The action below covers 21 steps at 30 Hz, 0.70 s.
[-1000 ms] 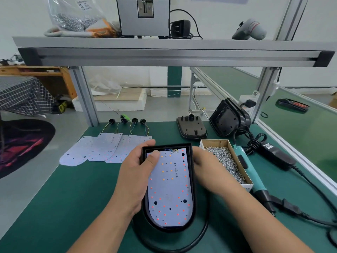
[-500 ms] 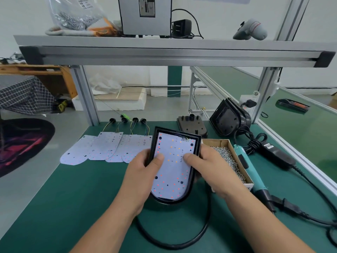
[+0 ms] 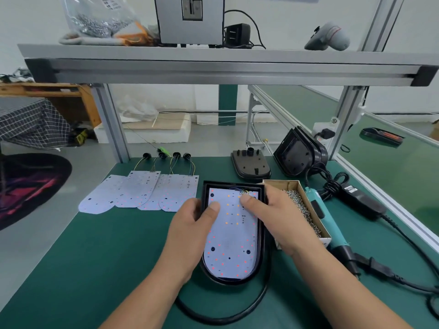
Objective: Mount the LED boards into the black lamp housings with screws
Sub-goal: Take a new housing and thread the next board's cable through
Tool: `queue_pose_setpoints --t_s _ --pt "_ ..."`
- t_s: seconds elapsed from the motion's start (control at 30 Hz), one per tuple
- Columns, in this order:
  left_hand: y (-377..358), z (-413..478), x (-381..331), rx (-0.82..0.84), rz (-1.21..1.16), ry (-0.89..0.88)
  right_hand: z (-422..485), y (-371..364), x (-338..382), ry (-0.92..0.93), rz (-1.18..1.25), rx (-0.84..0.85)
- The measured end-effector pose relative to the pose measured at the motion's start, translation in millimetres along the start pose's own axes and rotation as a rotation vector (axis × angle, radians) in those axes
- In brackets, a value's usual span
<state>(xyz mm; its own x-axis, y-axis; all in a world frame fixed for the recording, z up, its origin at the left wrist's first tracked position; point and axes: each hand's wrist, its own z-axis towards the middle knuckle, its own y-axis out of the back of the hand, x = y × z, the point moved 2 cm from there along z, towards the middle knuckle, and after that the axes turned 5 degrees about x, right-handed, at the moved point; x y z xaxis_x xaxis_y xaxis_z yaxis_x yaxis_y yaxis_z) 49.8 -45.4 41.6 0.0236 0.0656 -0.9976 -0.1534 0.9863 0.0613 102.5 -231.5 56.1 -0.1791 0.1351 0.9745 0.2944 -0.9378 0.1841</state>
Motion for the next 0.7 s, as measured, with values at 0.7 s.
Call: queue_pose_setpoints --t_s 0.7 --pt "4 -1 -7 -0.032 -0.088 -0.097 -7 -12 10 0.061 -0.039 -0.083"
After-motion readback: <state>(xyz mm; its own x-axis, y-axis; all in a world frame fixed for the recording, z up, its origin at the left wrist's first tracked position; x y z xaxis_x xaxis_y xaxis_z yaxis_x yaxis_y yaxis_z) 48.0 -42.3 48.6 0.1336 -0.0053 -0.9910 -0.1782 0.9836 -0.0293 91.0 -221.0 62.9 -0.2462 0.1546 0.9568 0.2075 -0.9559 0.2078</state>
